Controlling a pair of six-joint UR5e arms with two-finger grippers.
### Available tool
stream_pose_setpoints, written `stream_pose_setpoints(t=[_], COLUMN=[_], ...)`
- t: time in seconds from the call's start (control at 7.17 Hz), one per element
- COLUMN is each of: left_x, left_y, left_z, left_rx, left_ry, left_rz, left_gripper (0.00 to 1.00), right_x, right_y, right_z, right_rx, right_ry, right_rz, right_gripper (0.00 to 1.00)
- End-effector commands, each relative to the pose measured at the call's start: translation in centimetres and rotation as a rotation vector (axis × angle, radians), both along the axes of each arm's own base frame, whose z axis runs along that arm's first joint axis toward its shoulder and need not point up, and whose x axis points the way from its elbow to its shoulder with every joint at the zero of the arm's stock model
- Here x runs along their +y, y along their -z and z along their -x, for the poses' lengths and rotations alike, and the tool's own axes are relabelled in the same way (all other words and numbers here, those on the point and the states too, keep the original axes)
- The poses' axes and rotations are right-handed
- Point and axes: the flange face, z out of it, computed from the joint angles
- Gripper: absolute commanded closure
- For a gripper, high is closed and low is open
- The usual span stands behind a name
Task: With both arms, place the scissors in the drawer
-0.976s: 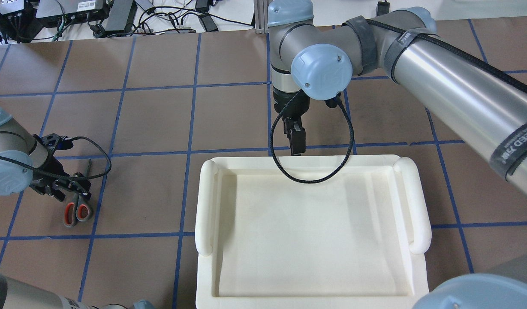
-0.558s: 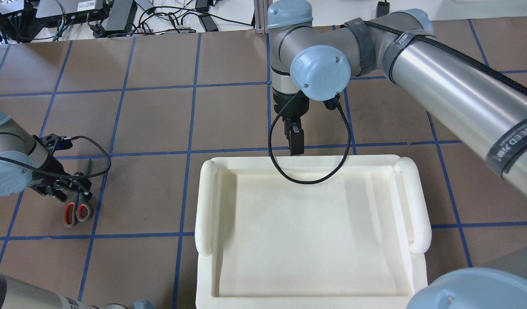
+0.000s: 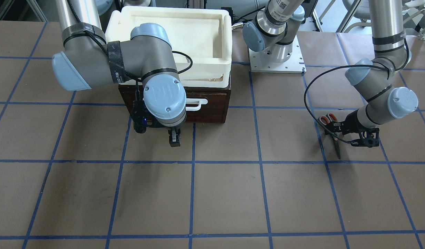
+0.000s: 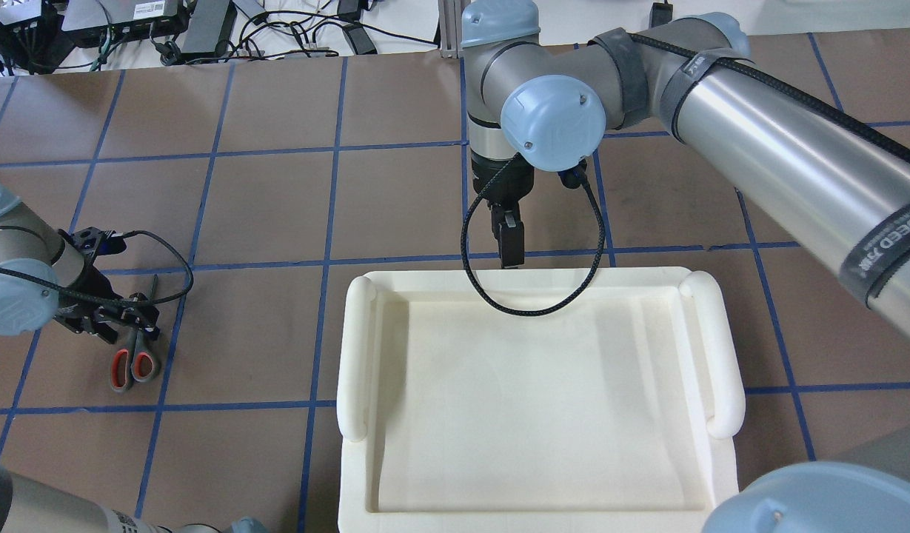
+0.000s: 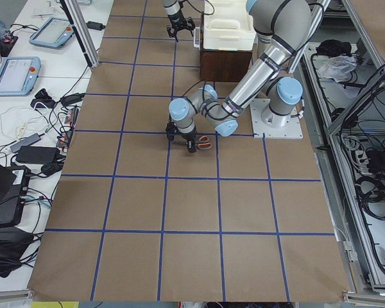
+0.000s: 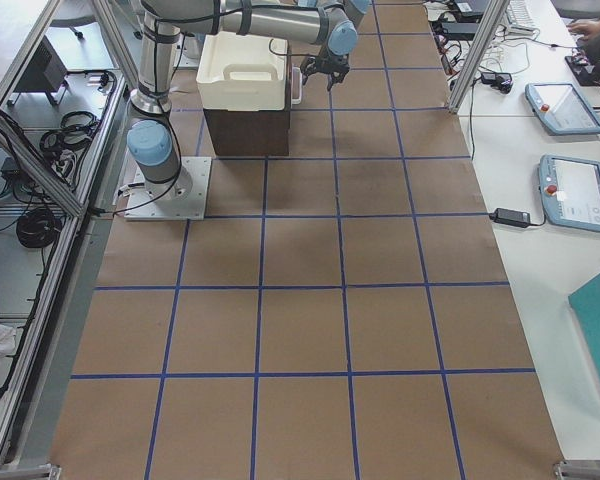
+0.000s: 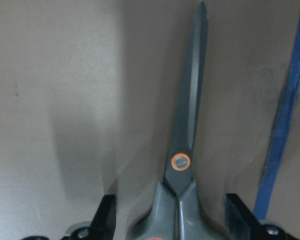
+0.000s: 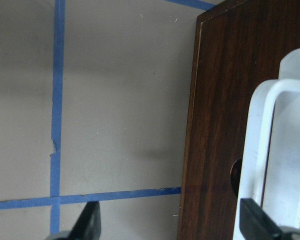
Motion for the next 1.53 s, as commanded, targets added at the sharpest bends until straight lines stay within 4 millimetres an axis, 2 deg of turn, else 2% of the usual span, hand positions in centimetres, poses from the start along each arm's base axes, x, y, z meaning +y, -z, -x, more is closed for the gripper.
stream_pose_setpoints(t=[0.0, 0.28, 0.42, 0.56, 0.84, 1.12, 1.39], left_x=[-0.2, -0.8, -0.8, -0.9, -0.8, -0.8, -0.8], left_y=[0.1, -0.2, -0.3, -0.3, -0.3, -0.4, -1.0], left_z=[0.5, 2.0, 1.8, 1.7, 1.4, 1.4, 1.4], left_rx=[-0.001, -0.015, -0.017, -0.02, -0.019, -0.021, -0.029], left_ry=[0.005, 0.003, 0.007, 0.014, 0.021, 0.025, 0.027], left_rz=[0.001, 0.004, 0.006, 0.005, 0.005, 0.005, 0.014], left_gripper=[0.25, 0.25, 0.31, 0.45, 0.61, 0.88, 0.91], right_x=[0.2, 0.5, 0.8, 0.8, 1.0, 1.1, 1.6], right_y=[-0.3, 0.0, 0.1, 0.1, 0.4, 0.9, 1.8], right_z=[0.0, -0.2, -0.3, -0.3, -0.3, -0.2, 0.0], right_rx=[-0.002, -0.017, -0.012, -0.012, -0.005, 0.0, 0.011], right_ry=[0.003, 0.043, 0.042, 0.043, 0.041, 0.038, 0.031], right_rz=[-0.004, -0.03, -0.046, -0.049, -0.068, -0.079, -0.096], right_gripper=[0.01, 0.0, 0.0, 0.0, 0.0, 0.0, 0.0])
